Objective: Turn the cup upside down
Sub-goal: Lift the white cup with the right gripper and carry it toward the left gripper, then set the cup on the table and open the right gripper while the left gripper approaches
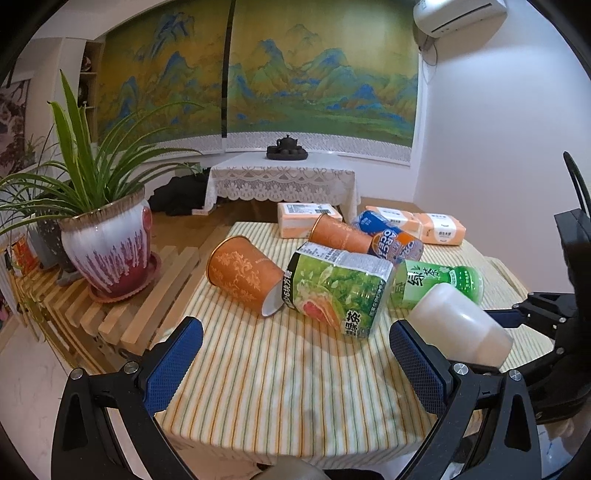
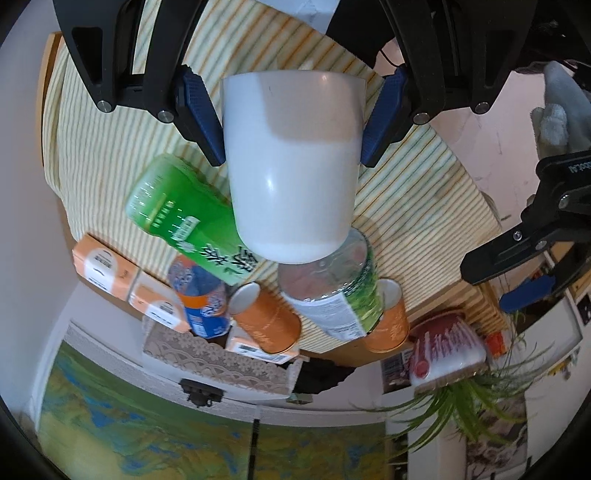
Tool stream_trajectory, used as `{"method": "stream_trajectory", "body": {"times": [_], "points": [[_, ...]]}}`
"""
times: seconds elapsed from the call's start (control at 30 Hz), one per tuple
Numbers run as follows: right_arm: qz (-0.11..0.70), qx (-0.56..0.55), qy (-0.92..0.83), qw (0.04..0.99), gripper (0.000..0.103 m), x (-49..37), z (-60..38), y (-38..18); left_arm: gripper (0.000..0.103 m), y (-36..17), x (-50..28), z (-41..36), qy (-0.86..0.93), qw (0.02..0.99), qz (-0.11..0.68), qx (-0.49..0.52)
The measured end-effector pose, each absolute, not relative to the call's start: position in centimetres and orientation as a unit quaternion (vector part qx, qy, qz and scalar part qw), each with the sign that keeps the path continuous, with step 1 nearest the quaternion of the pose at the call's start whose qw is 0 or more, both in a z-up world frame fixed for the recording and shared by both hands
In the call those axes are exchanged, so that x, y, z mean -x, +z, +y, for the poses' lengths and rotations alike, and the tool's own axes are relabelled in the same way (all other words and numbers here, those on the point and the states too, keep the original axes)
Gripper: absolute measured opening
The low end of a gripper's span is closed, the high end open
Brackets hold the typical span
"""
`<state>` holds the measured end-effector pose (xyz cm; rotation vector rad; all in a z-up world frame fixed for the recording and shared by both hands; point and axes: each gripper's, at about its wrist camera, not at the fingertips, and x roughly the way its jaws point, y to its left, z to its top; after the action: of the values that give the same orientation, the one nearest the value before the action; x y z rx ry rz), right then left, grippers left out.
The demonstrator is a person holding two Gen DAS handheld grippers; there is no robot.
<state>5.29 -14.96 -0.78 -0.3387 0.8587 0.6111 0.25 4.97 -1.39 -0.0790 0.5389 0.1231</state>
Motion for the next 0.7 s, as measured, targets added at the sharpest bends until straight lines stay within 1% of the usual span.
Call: {"method": "stream_trajectory", "body": {"times": [0.3, 0.47, 0.7], "points": [[0.394, 0.173, 0.292, 0.854, 0.071, -5.3, -14.2, -1.3, 0.102, -1.8, -1.1, 4.8, 0.054, 0.956, 0.285, 0.047], [0.385, 0.148, 0.294, 0.862, 0.073, -5.0, -15.2, -0.3, 0.102, -1.9, -1.4, 4.6, 0.048, 0.952, 0.297, 0.062], [0.362, 0.098, 0.284, 0.883, 0.073, -2.6, -18.5, 1.2, 0.102, -1.7, -2.6, 3.5, 0.029, 0.936, 0.340, 0.093]]}}
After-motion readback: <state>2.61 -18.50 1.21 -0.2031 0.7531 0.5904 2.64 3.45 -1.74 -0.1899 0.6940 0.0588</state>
